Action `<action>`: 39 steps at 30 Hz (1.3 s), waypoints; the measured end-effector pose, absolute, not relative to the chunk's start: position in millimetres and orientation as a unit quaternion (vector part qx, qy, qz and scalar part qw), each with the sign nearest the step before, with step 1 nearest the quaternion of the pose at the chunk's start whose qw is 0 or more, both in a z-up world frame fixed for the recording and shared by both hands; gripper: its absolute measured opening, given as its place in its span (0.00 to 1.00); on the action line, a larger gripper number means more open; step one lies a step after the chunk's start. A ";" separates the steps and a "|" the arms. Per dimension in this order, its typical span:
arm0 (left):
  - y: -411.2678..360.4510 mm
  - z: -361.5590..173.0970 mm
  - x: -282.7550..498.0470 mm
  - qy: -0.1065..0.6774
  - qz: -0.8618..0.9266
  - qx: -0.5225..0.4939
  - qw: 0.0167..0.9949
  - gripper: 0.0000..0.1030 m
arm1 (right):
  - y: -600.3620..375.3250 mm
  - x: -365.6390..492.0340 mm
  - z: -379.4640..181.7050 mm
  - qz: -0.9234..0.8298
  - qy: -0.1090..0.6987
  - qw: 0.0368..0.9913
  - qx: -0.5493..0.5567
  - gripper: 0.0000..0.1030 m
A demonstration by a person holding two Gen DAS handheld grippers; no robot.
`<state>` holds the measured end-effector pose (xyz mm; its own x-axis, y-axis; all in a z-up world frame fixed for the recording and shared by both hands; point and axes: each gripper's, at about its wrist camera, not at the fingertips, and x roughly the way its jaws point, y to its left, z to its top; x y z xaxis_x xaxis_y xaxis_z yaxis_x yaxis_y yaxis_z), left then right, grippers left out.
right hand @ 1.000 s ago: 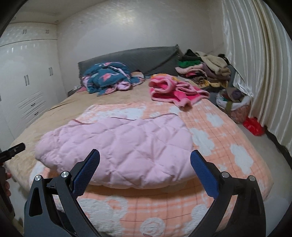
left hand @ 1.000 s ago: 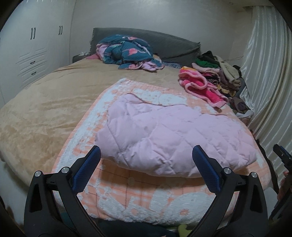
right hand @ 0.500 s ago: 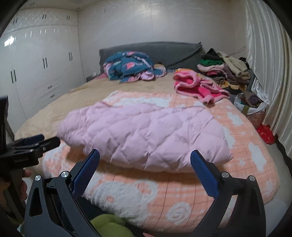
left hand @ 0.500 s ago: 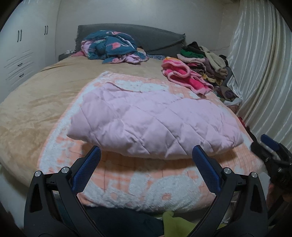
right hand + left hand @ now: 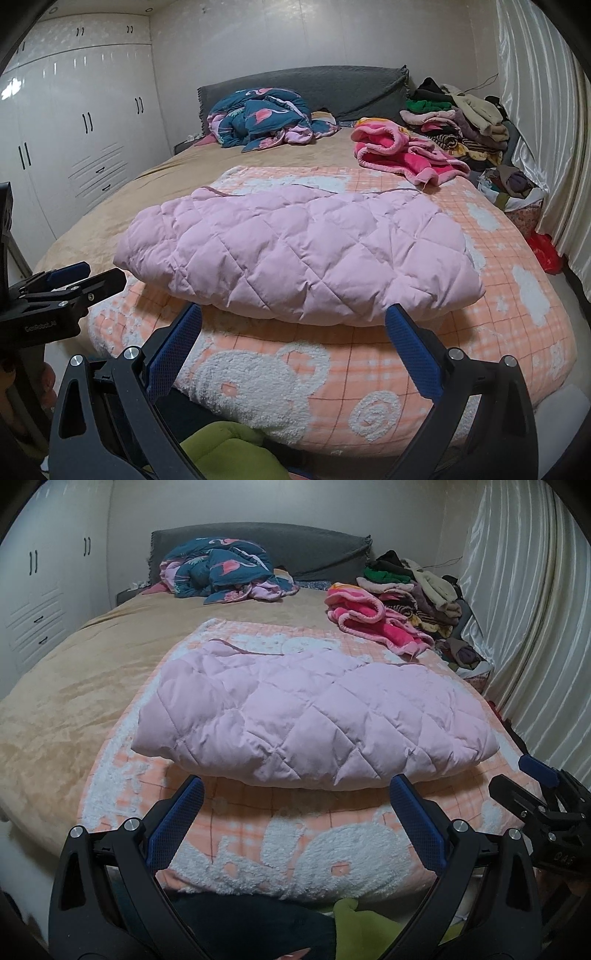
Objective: Fold large clothes
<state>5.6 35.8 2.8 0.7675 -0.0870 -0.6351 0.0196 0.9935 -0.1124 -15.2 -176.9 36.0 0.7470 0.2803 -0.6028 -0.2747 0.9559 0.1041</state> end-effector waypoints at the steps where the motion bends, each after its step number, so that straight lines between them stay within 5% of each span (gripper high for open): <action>1: 35.4 2.5 5.8 0.340 -0.029 -0.050 0.939 0.91 | -177.2 -15.4 35.8 0.149 0.324 0.934 0.005 0.96; 39: 41.4 2.6 1.6 0.339 -0.020 -0.053 0.939 0.91 | -176.9 -14.5 34.9 0.147 0.326 0.934 0.005 0.96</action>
